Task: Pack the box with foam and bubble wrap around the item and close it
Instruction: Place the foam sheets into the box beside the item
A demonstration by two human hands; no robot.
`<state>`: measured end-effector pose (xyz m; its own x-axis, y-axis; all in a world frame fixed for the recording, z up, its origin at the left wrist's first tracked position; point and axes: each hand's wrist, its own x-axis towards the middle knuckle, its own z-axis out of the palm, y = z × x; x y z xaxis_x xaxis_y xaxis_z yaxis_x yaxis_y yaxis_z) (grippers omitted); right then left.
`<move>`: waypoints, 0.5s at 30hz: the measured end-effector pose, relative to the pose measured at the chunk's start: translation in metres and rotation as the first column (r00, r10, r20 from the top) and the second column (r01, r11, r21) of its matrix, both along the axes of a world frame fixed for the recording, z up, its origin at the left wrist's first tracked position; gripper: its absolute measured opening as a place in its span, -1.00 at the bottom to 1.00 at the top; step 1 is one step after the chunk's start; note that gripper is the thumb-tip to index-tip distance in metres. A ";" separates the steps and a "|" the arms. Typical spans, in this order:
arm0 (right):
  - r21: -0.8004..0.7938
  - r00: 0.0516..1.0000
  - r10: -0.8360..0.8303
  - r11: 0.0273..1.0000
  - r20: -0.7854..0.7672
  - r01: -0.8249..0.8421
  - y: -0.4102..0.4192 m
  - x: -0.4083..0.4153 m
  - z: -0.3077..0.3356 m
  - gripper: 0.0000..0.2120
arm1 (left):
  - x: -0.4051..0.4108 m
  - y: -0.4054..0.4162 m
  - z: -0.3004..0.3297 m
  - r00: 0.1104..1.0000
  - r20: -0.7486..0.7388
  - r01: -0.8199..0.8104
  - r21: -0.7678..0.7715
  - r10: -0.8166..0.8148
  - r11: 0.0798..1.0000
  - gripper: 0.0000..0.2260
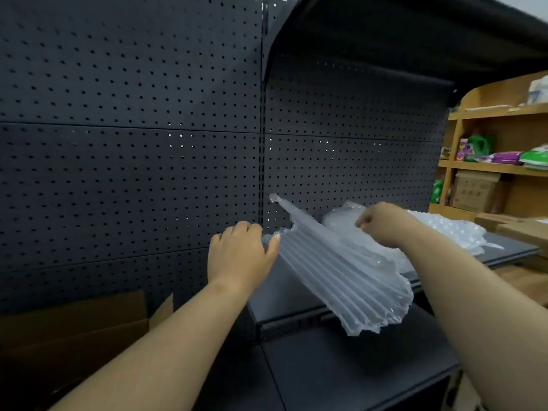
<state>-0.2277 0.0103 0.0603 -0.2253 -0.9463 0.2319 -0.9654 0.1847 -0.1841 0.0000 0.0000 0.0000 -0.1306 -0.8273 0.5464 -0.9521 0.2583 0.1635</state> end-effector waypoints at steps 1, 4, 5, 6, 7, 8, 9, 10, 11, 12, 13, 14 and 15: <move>0.089 1.000 -0.013 0.996 -0.009 0.013 -0.005 -0.002 -0.003 -0.62 | -0.004 -0.004 -0.001 1.000 0.000 0.001 0.000 -0.001 1.000 -0.55; 0.258 0.999 0.016 0.966 -0.049 -0.003 -0.014 -0.004 -0.016 -0.70 | -0.013 -0.016 -0.006 1.000 0.011 -0.008 -0.003 0.008 1.000 -0.56; 0.296 0.998 0.036 0.955 -0.041 -0.023 -0.019 -0.004 -0.021 -0.69 | -0.015 -0.019 -0.008 1.000 0.016 -0.009 -0.002 0.009 1.000 -0.56; 0.315 0.999 0.037 0.948 -0.012 -0.032 -0.023 -0.005 -0.028 -0.65 | -0.017 -0.022 -0.009 1.000 0.020 -0.013 0.009 0.013 1.000 -0.55; 0.334 0.999 0.033 0.942 0.027 -0.040 -0.026 -0.006 -0.033 -0.59 | -0.017 -0.025 -0.009 1.000 0.025 -0.019 0.007 0.019 1.000 -0.55; 0.354 0.999 0.023 0.934 0.044 -0.037 -0.027 -0.005 -0.036 -0.51 | -0.018 -0.026 -0.008 0.999 0.021 -0.033 0.011 0.032 0.999 -0.55; 0.376 0.998 0.015 0.926 0.054 -0.035 -0.029 -0.006 -0.041 -0.45 | -0.019 -0.029 -0.010 0.999 0.027 -0.035 0.014 0.035 0.999 -0.55; 0.396 0.998 0.003 0.918 0.070 -0.031 -0.030 -0.006 -0.045 -0.40 | -0.019 -0.029 -0.011 0.999 0.030 -0.039 0.021 0.038 0.999 -0.56; 0.410 0.995 -0.006 0.911 0.099 -0.036 -0.031 -0.006 -0.049 -0.35 | -0.020 -0.030 -0.012 0.999 0.030 -0.038 0.024 0.037 0.999 -0.56; 0.426 0.992 -0.016 0.904 0.127 -0.040 -0.031 -0.005 -0.052 -0.31 | -0.020 -0.031 -0.013 0.999 0.033 -0.038 0.033 0.036 0.999 -0.56; 0.438 0.989 -0.024 0.898 0.148 -0.044 -0.031 -0.004 -0.054 -0.28 | -0.020 -0.031 -0.014 0.999 0.035 -0.039 0.034 0.038 0.999 -0.57; 0.447 0.985 -0.032 0.893 0.168 -0.047 -0.030 -0.002 -0.056 -0.26 | -0.020 -0.032 -0.014 0.999 0.036 -0.039 0.036 0.038 0.999 -0.56; 0.450 0.982 -0.035 0.892 0.184 -0.052 -0.030 -0.001 -0.057 -0.25 | -0.020 -0.032 -0.014 0.999 0.037 -0.039 0.037 0.038 0.999 -0.56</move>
<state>-0.2286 -0.0192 0.0030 -0.2134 -0.9405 -0.2645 -0.9249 0.2817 -0.2554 -0.0198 -0.0320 -0.0140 -0.1178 -0.8517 0.5106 -0.9667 0.2159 0.1372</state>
